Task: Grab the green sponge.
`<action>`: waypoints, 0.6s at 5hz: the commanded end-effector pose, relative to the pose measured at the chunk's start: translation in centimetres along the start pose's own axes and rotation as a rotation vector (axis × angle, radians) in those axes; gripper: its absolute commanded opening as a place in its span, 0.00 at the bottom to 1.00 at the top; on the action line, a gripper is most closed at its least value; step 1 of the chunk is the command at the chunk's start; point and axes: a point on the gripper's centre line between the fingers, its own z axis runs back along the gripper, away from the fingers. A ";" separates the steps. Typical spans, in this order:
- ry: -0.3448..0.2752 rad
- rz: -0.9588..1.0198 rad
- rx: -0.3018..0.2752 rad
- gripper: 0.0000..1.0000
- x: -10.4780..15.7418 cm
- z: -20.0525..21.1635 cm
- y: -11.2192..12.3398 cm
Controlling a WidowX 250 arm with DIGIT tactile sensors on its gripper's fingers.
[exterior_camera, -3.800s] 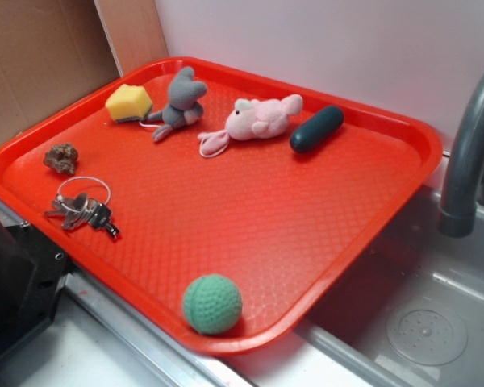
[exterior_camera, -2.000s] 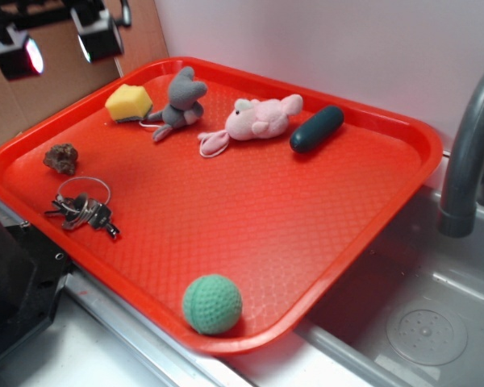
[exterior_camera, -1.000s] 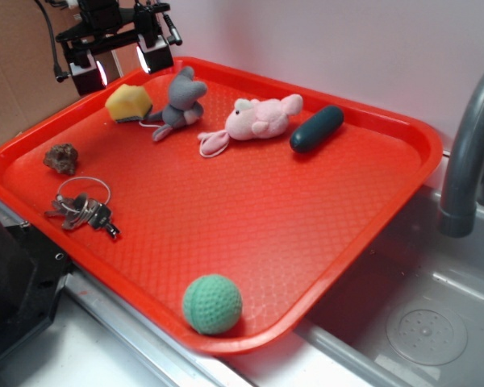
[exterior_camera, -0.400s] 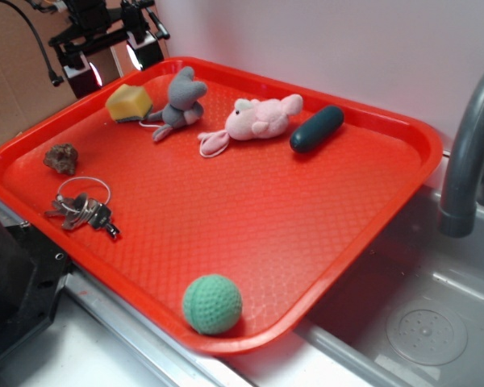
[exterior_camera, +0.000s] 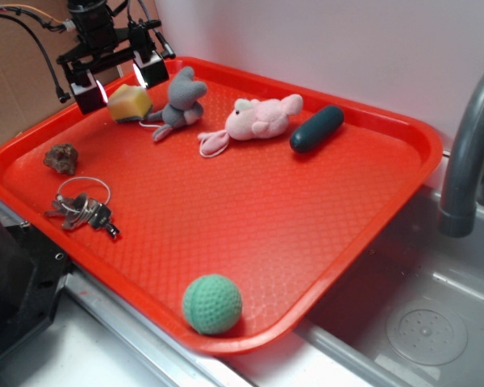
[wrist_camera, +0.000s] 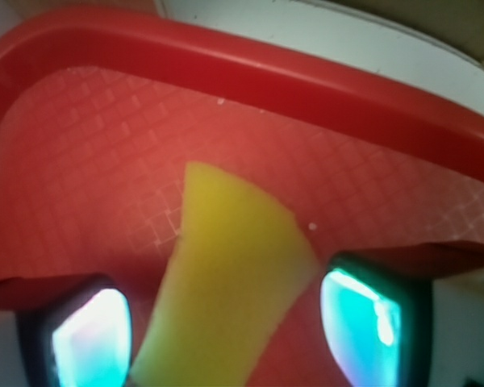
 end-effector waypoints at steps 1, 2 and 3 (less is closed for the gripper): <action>-0.022 -0.051 0.051 1.00 0.0 -1.5 -0.7; -0.041 -0.071 0.087 0.00 -0.5 -2.0 -1.0; -0.052 -0.094 0.099 0.00 -0.7 -2.0 -1.2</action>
